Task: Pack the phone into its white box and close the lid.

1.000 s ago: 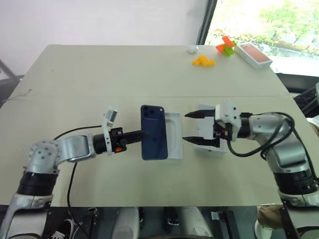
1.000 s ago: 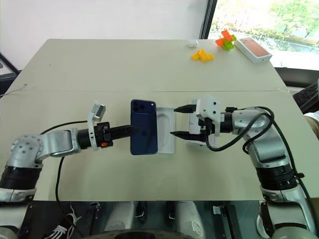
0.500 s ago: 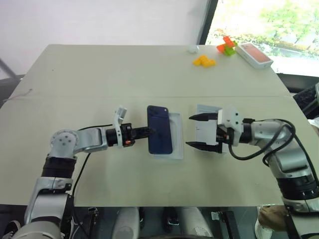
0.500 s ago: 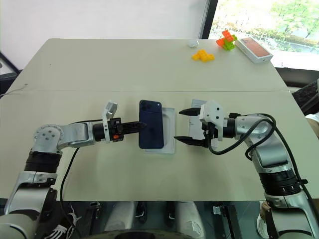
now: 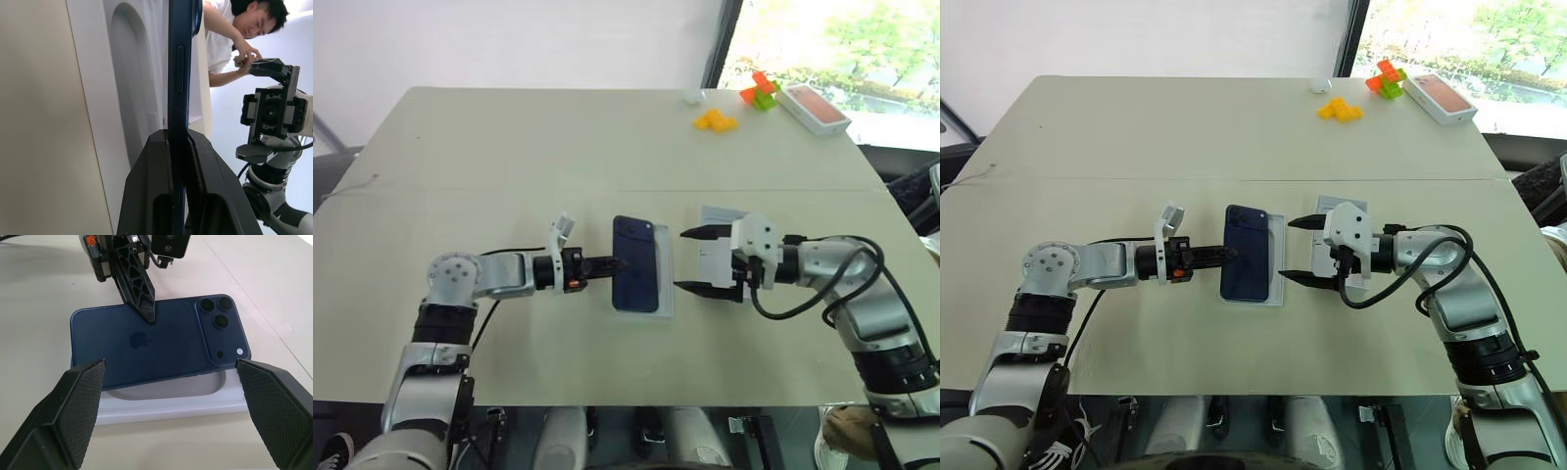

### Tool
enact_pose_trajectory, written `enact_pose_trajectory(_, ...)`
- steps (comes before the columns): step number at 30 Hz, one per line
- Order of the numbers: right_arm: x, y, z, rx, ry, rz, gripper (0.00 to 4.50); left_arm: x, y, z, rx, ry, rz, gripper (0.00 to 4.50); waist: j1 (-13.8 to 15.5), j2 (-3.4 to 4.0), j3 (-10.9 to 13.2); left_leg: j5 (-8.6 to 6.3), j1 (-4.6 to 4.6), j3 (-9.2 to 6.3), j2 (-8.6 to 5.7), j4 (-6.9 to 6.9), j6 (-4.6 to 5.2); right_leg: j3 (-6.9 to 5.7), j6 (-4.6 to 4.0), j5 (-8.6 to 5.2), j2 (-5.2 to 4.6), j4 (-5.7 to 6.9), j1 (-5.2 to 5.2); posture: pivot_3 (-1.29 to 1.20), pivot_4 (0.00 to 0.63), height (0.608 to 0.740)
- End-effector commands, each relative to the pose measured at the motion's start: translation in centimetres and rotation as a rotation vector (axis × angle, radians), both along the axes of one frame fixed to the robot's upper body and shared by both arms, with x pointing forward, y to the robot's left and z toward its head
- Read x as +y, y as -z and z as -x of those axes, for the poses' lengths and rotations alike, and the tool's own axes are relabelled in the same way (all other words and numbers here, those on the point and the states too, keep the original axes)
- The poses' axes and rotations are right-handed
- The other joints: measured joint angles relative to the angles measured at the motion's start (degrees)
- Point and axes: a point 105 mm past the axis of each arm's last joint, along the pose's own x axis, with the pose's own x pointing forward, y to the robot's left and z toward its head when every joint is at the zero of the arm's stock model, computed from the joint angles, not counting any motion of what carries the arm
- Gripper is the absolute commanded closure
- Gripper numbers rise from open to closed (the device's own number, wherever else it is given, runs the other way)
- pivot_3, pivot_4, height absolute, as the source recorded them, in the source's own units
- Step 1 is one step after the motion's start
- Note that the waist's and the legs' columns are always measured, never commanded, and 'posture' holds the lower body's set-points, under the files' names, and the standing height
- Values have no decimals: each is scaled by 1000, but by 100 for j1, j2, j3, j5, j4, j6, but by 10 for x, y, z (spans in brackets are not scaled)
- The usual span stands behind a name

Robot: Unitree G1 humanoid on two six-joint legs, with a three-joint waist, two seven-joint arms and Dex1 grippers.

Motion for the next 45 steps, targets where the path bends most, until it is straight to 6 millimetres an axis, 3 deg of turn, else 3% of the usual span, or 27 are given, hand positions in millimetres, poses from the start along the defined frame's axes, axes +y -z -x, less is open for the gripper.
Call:
enact_pose_trajectory(1,3,-10,-2,-60,-12,7,30,-4,-14,-2,-41,8,43,4500,0,0,0,1,0,0,0,0,-1,0,0,0,0,0,0,0,150,737)
enact_pose_trajectory(2,3,-9,-2,-64,-11,10,30,-4,-13,-2,-42,7,39,4500,0,0,0,1,0,0,0,1,-2,0,0,0,0,1,0,0,150,737)
enact_pose_trajectory(11,5,-10,-4,-68,-8,13,0,-7,-16,1,-54,33,45,170,-1,0,-2,5,8,0,0,5,-8,0,0,0,1,8,7,0,150,737)
enact_pose_trajectory(12,5,-9,-4,-56,-8,10,0,-7,-16,1,-57,33,33,52,0,-1,-3,5,13,0,0,5,-8,0,0,0,0,8,13,0,150,737)
enact_pose_trajectory(24,9,-10,-7,-55,-9,2,0,-2,-34,8,-158,102,-55,52,-4,-1,-2,5,23,0,0,2,-8,0,0,0,0,7,21,0,150,737)
enact_pose_trajectory(28,10,-10,-8,-59,-10,1,0,3,-31,10,-186,106,-121,52,-5,-1,-2,5,23,0,1,2,-8,0,0,0,0,7,21,0,150,737)
enact_pose_trajectory(37,15,-12,-11,-65,-17,-6,0,21,-29,5,-220,75,-195,52,-4,0,-2,4,24,0,0,0,-8,0,-1,0,0,7,21,0,150,737)
enact_pose_trajectory(43,16,-19,-22,-61,48,-67,0,31,-47,-5,-318,-20,-163,52,-8,-1,-2,4,23,0,0,0,-8,0,-1,0,-1,7,21,0,150,737)
enact_pose_trajectory(45,21,-22,-20,-17,50,-111,568,37,-47,-20,-310,-121,-160,565,-5,1,-3,4,24,0,1,-1,-8,0,-3,1,-1,7,21,0,150,737)
